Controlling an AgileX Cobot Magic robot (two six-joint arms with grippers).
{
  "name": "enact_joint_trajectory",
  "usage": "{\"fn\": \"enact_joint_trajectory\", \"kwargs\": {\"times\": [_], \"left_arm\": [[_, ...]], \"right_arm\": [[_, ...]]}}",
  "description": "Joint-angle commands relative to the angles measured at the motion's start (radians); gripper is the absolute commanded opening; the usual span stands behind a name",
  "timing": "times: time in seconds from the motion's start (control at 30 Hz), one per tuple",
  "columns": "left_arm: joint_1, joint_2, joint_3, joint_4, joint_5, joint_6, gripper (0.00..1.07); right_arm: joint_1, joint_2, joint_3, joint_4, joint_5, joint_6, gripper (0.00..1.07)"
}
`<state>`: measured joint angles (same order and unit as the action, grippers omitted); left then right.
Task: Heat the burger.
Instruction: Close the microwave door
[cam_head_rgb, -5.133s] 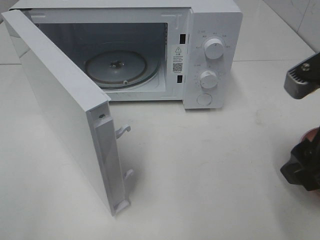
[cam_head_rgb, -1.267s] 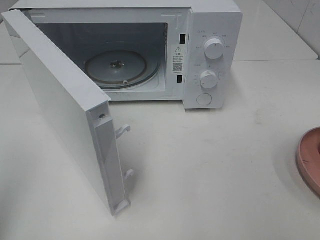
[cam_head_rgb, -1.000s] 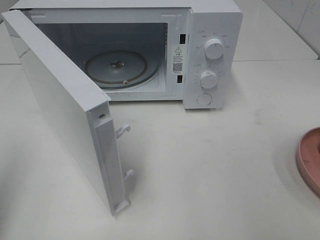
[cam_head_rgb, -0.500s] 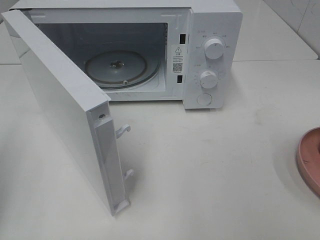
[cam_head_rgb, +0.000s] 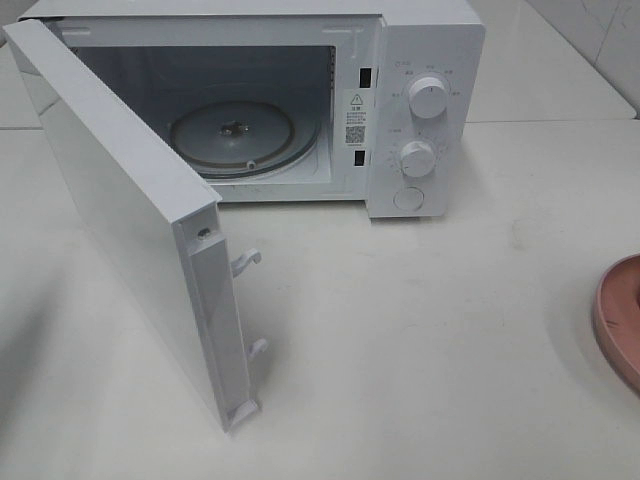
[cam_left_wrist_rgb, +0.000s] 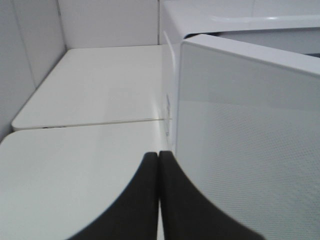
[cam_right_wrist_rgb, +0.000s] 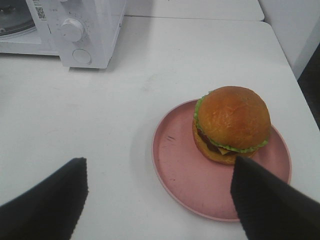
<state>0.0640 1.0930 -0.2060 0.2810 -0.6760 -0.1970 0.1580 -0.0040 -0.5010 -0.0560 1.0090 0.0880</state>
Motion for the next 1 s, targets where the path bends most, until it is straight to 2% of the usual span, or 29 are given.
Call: {"fn": "enact_joint_trajectory", "kwargs": {"times": [0.03, 0.07, 0.2, 0.3, 0.37, 0.4, 0.43, 0.47, 0.5, 0.57, 0.6, 0.67, 0.77, 0.8, 0.87, 0.93, 1.0], "left_arm": [[-0.002, 0.047, -0.018, 0.095, -0.071, -0.068, 0.00], [-0.002, 0.086, -0.023, 0.142, -0.112, -0.099, 0.00], [-0.007, 0.146, -0.032, 0.171, -0.173, -0.107, 0.00], [-0.050, 0.193, -0.038, 0.140, -0.187, -0.082, 0.00], [-0.124, 0.238, -0.058, 0.100, -0.185, -0.045, 0.00], [-0.124, 0.238, -0.058, 0.100, -0.185, -0.045, 0.00], [-0.180, 0.269, -0.066, 0.024, -0.184, -0.009, 0.00], [-0.203, 0.280, -0.067, -0.026, -0.188, 0.010, 0.00], [-0.203, 0.280, -0.067, -0.026, -0.188, 0.010, 0.00], [-0.303, 0.329, -0.067, -0.179, -0.216, 0.098, 0.00], [-0.303, 0.329, -0.067, -0.179, -0.216, 0.098, 0.00], [-0.373, 0.369, -0.068, -0.262, -0.257, 0.156, 0.00], [-0.388, 0.379, -0.069, -0.281, -0.273, 0.163, 0.00], [-0.422, 0.404, -0.071, -0.321, -0.300, 0.164, 0.00], [-0.439, 0.418, -0.077, -0.338, -0.309, 0.164, 0.00], [-0.514, 0.468, -0.106, -0.397, -0.307, 0.165, 0.00], [-0.532, 0.481, -0.118, -0.411, -0.307, 0.168, 0.00]], "right_arm": [[-0.006, -0.032, 0.002, -0.004, -0.013, -0.013, 0.76], [-0.006, -0.032, 0.002, -0.004, -0.013, -0.013, 0.76], [-0.006, -0.032, 0.002, -0.004, -0.013, -0.013, 0.76], [-0.006, -0.032, 0.002, -0.004, -0.013, -0.013, 0.76], [-0.006, -0.032, 0.002, -0.004, -0.013, -0.013, 0.76], [-0.006, -0.032, 0.002, -0.004, -0.013, -0.013, 0.76], [-0.006, -0.032, 0.002, -0.004, -0.013, -0.013, 0.76], [-0.006, -0.032, 0.002, -0.004, -0.013, -0.013, 0.76], [-0.006, -0.032, 0.002, -0.004, -0.013, -0.013, 0.76], [-0.006, -0.032, 0.002, -0.004, -0.013, -0.013, 0.76], [-0.006, -0.032, 0.002, -0.004, -0.013, -0.013, 0.76], [-0.006, -0.032, 0.002, -0.004, -0.013, -0.013, 0.76], [-0.006, -0.032, 0.002, -0.004, -0.013, -0.013, 0.76], [-0.006, -0.032, 0.002, -0.004, -0.013, -0.013, 0.76], [-0.006, -0.032, 0.002, -0.004, -0.013, -0.013, 0.76], [-0.006, -0.032, 0.002, -0.004, -0.013, -0.013, 0.76], [-0.006, -0.032, 0.002, -0.004, -0.013, -0.013, 0.76]]}}
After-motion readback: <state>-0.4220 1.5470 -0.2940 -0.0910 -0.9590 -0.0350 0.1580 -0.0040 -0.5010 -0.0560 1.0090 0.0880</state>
